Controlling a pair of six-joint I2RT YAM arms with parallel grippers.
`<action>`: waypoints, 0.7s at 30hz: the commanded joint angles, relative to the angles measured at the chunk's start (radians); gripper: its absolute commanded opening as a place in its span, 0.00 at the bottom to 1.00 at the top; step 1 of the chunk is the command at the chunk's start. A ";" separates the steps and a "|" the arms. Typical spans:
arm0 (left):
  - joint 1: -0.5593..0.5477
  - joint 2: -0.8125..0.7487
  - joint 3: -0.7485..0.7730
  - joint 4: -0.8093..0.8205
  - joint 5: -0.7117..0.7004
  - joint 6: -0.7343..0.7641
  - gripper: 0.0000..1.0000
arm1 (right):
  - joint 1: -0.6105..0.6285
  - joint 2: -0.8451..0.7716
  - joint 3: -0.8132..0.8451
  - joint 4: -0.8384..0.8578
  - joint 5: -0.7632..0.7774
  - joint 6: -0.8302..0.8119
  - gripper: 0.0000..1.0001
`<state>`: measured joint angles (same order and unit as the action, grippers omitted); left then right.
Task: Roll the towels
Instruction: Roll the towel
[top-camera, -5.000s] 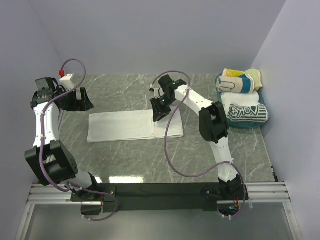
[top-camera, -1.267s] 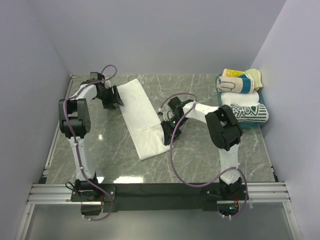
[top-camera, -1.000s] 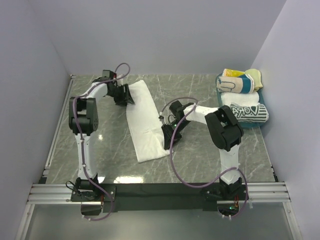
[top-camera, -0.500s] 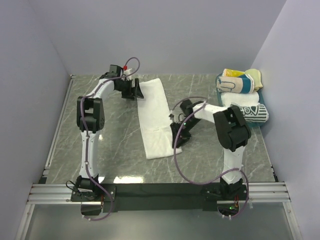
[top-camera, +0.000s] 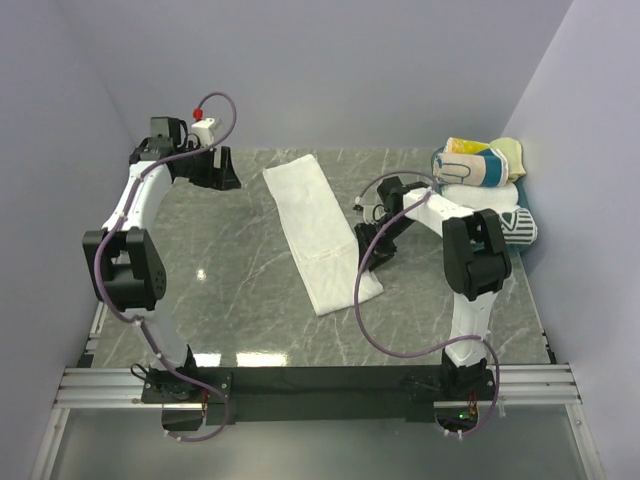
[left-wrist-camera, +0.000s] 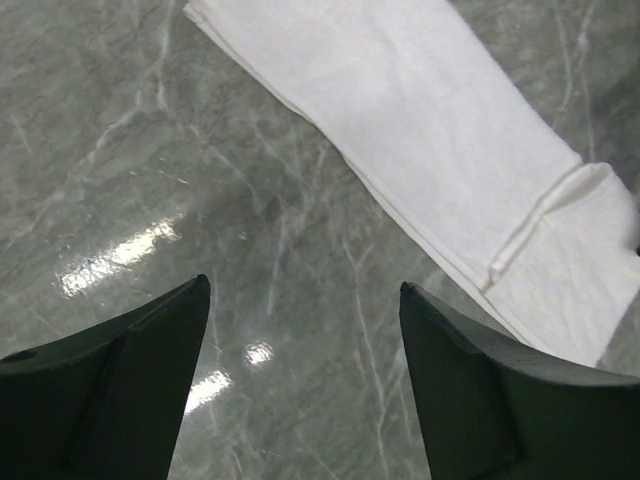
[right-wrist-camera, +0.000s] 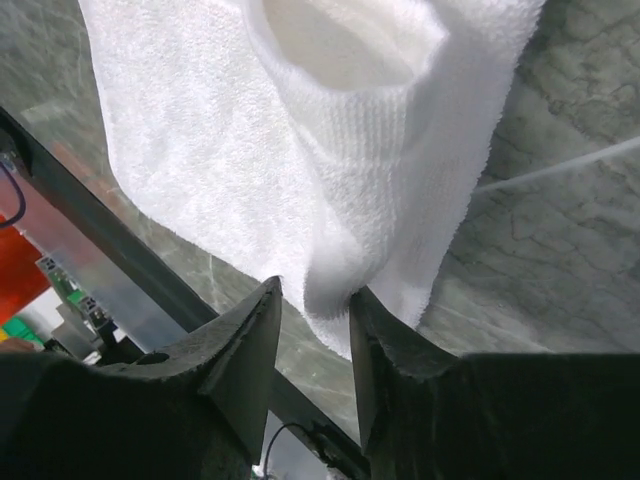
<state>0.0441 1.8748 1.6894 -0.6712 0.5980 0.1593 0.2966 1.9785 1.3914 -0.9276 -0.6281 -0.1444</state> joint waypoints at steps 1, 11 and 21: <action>-0.012 -0.060 -0.071 0.010 0.041 0.013 0.81 | 0.004 0.020 0.011 -0.010 -0.036 -0.006 0.40; -0.010 -0.068 -0.100 0.004 0.097 -0.041 0.73 | 0.094 0.102 -0.086 0.133 -0.117 0.107 0.24; 0.003 -0.218 -0.301 -0.025 0.143 0.063 0.79 | 0.253 0.122 0.029 0.089 -0.191 0.105 0.29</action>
<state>0.0425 1.7481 1.4048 -0.6849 0.6632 0.1566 0.5758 2.1071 1.3800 -0.8024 -0.8074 -0.0051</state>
